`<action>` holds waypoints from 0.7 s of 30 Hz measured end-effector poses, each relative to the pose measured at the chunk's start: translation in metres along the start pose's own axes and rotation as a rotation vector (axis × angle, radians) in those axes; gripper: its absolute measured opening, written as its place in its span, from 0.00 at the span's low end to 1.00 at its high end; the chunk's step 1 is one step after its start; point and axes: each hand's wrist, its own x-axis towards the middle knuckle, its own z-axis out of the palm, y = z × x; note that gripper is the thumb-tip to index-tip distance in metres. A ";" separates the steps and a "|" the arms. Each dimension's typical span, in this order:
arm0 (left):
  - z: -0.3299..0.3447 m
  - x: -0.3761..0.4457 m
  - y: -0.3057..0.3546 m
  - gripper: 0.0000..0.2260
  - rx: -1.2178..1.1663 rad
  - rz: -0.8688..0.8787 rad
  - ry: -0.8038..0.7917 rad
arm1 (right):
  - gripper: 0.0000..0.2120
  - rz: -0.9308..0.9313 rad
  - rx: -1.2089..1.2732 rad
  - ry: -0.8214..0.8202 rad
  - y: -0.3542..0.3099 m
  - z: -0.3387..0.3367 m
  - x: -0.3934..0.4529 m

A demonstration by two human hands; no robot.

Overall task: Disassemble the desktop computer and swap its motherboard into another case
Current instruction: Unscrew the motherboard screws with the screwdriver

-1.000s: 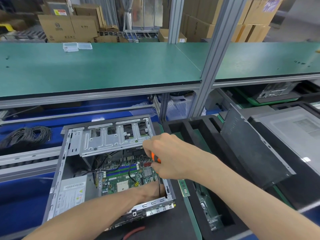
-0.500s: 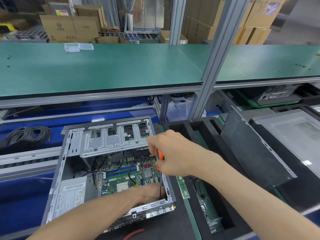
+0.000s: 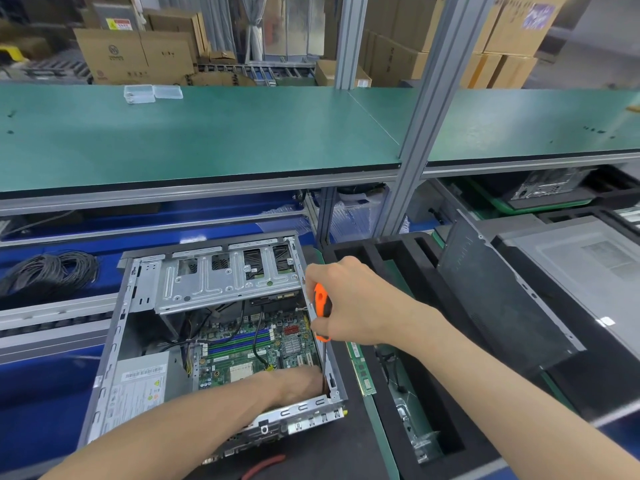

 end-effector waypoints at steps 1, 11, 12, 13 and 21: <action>0.002 0.001 -0.001 0.15 -0.002 -0.001 0.007 | 0.13 0.001 0.009 0.013 0.001 0.000 -0.001; -0.023 -0.020 -0.038 0.11 -0.767 -0.076 0.109 | 0.11 0.043 0.097 0.054 0.004 0.006 -0.001; -0.024 -0.023 -0.044 0.13 -0.982 -0.080 0.126 | 0.11 0.044 0.098 0.055 0.004 0.007 0.000; -0.026 -0.027 -0.048 0.14 -1.171 -0.065 0.148 | 0.11 0.045 0.098 0.056 0.004 0.007 0.000; -0.042 -0.051 -0.036 0.11 -1.329 0.201 0.303 | 0.10 0.073 0.125 0.044 0.001 0.009 0.010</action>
